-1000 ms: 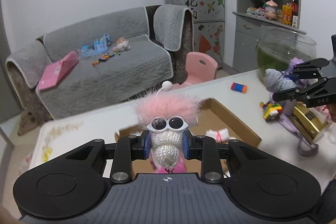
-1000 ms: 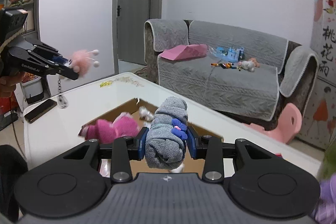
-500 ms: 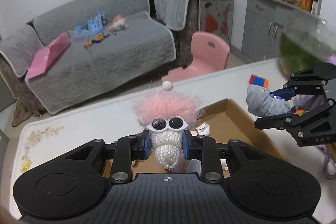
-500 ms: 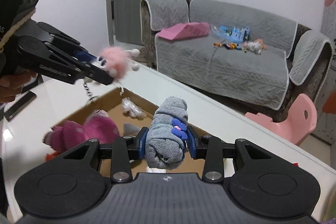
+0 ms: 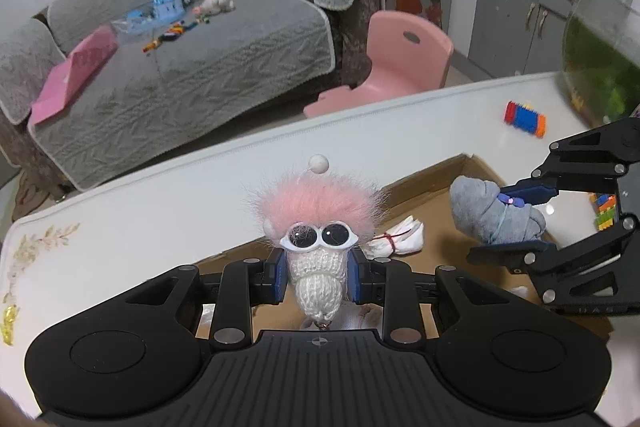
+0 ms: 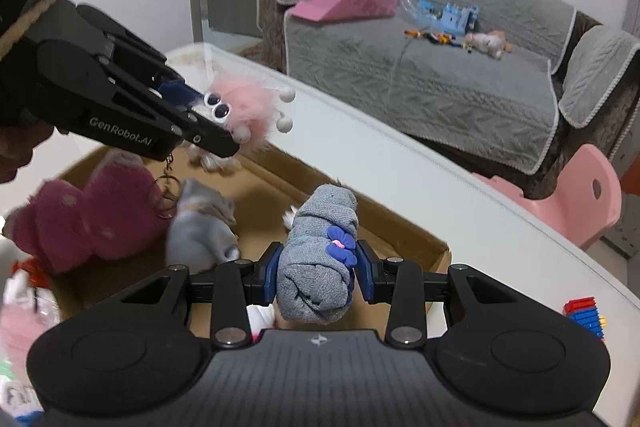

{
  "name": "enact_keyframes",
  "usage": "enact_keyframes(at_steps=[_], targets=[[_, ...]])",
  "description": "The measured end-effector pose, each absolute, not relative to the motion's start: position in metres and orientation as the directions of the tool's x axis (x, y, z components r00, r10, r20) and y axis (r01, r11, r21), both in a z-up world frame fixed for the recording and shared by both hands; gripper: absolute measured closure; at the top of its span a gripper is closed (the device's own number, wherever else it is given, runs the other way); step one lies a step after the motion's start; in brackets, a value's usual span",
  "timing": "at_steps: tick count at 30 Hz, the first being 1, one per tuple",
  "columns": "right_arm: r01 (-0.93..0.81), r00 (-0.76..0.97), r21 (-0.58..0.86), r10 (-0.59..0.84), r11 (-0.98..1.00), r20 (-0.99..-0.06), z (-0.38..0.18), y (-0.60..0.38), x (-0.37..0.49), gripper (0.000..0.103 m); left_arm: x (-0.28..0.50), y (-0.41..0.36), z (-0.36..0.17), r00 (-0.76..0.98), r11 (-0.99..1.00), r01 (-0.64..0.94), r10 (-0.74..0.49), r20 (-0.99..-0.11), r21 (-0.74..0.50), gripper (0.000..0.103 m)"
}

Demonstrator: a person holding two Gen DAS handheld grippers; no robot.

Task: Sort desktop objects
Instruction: 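Carry the pink keychain doll and grey sock over the tray and open both grippers, then grasp the Minnie Mouse keychain with left gripper while right gripper grasps a grey knit sock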

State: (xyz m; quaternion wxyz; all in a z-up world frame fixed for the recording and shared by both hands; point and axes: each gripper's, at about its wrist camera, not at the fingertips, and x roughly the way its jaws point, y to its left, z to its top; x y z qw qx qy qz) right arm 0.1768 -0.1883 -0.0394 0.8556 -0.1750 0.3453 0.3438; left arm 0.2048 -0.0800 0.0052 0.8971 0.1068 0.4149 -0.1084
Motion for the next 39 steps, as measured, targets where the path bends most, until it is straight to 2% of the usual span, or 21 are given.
enact_keyframes(at_steps=[6,10,11,12,14,18,24,26,33,39], targets=[[-0.702,0.526,-0.093,0.427,0.706,-0.735,-0.051,-0.188,0.173,0.067,0.216,-0.085,-0.016,0.592,0.951,0.284,-0.071,-0.803,0.125,0.065],[-0.699,0.550,-0.119,0.424,0.705,-0.720,-0.046,-0.190,0.168,0.060,0.212,-0.085,-0.021,0.582,0.949,0.290,-0.071,-0.810,0.125,0.060],[-0.696,0.559,-0.126,0.424,0.707,-0.713,-0.044,-0.191,0.165,0.051,0.209,-0.085,-0.019,0.589,0.949,0.289,-0.070,-0.805,0.128,0.050],[-0.695,0.567,-0.132,0.425,0.707,-0.706,-0.041,-0.192,0.163,0.047,0.207,-0.085,-0.016,0.596,0.949,0.286,-0.069,-0.800,0.131,0.036],[-0.694,0.579,-0.145,0.428,0.705,-0.694,-0.035,-0.194,0.155,0.045,0.198,-0.085,-0.007,0.628,0.950,0.279,-0.070,-0.775,0.140,0.028],[-0.700,0.593,-0.140,0.461,0.701,-0.660,-0.017,-0.206,0.130,0.044,0.166,-0.079,0.018,0.663,0.945,0.300,-0.111,-0.741,0.127,0.027],[-0.724,0.611,-0.158,0.517,0.672,-0.600,0.005,-0.236,0.061,0.032,0.070,-0.071,0.050,0.747,0.925,0.346,-0.169,-0.643,0.159,0.014],[-0.735,0.607,-0.155,0.538,0.661,-0.585,0.006,-0.246,0.033,0.027,0.035,-0.067,0.049,0.754,0.918,0.363,-0.188,-0.630,0.161,0.014],[-0.765,0.564,-0.078,0.607,0.639,-0.559,-0.014,-0.258,-0.042,0.024,-0.072,-0.065,-0.001,0.676,0.896,0.438,-0.275,-0.683,0.072,0.014],[-0.798,0.521,-0.045,0.651,0.600,-0.552,-0.036,-0.241,-0.075,0.021,-0.098,-0.075,-0.042,0.624,0.911,0.412,-0.266,-0.735,0.020,0.014]])
